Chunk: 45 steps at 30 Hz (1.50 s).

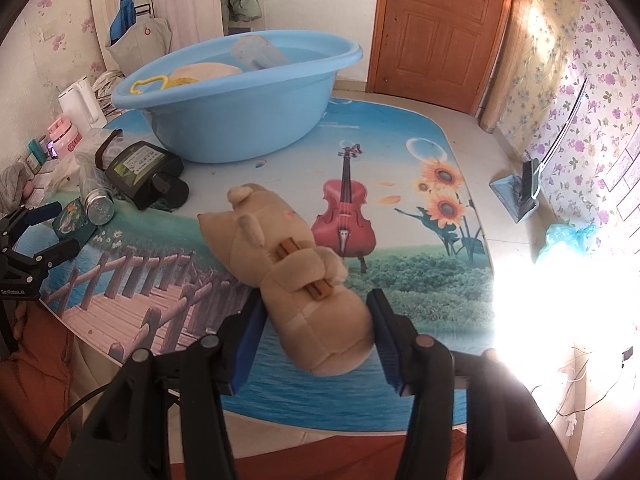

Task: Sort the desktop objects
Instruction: 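Grasp the green snack pack with the left gripper while the right gripper holds the plush toy, then carry the plush toy and green snack pack into the blue basin and release both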

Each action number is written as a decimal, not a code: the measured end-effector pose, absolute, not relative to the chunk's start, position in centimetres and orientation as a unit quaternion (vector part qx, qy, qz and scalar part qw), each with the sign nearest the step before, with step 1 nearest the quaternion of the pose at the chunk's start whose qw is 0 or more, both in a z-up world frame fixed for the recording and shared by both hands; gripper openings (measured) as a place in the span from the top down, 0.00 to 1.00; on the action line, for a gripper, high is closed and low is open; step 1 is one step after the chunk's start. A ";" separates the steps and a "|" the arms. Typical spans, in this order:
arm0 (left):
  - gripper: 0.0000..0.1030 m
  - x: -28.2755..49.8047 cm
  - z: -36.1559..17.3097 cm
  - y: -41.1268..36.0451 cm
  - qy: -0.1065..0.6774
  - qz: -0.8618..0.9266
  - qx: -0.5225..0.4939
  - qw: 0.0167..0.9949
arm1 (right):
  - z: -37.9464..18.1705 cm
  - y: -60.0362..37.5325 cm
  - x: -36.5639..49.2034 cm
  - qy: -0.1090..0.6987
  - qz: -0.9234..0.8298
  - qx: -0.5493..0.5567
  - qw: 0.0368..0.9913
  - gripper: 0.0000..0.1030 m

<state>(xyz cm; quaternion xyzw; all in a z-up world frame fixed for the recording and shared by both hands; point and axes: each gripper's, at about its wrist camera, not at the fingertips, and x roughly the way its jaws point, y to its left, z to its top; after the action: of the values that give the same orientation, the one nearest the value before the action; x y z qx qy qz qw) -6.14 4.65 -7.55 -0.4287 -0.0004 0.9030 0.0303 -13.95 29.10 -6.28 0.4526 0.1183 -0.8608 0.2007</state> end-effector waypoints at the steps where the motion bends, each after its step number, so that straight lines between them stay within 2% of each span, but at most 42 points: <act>1: 0.00 -6.3 -7.5 4.8 0.002 0.902 -0.431 0.037 | -6.3 29.1 -13.9 0.117 -0.861 0.452 0.201 0.51; 5: 0.01 -6.8 -7.4 6.2 0.020 0.898 -0.435 0.065 | -6.3 29.2 -14.0 0.113 -0.861 0.452 0.204 0.51; 7: 0.11 -6.8 -7.3 6.6 0.023 0.900 -0.430 0.073 | -6.3 29.3 -14.0 0.112 -0.861 0.452 0.205 0.51; 8: 0.20 -6.7 -7.2 6.7 0.025 0.901 -0.426 0.078 | -6.3 29.3 -14.0 0.112 -0.861 0.452 0.205 0.51; 10: 0.28 -6.7 -7.1 6.6 0.025 0.901 -0.426 0.081 | -6.3 29.4 -13.9 0.110 -0.861 0.451 0.206 0.51; 11: 0.38 -6.7 -7.0 6.6 0.026 0.902 -0.423 0.083 | -6.3 29.4 -13.9 0.108 -0.862 0.451 0.206 0.51; 12: 0.43 -6.7 -6.9 6.5 0.027 0.902 -0.422 0.082 | -6.3 29.5 -13.8 0.106 -0.862 0.451 0.206 0.51; 14: 0.44 -6.9 -6.9 6.2 0.019 0.902 -0.424 0.081 | -6.2 29.5 -13.8 0.104 -0.862 0.450 0.207 0.51; 16: 0.52 -6.7 -6.7 6.0 0.006 0.903 -0.422 0.080 | -6.1 29.5 -13.7 0.102 -0.863 0.448 0.210 0.51; 23: 0.54 -6.2 -5.2 4.5 -0.027 0.910 -0.406 0.077 | -4.1 29.6 -13.0 0.089 -0.878 0.415 0.219 0.52; 45: 0.54 -6.4 2.0 2.4 -0.056 0.939 -0.332 0.062 | 1.5 31.4 -12.9 0.031 -0.917 0.336 0.211 0.53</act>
<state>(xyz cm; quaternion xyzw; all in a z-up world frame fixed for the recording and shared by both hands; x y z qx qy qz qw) -6.36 2.41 2.03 -0.3324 -0.0564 0.9394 0.0623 -12.88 31.42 1.47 0.3357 0.0310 -0.9174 0.2113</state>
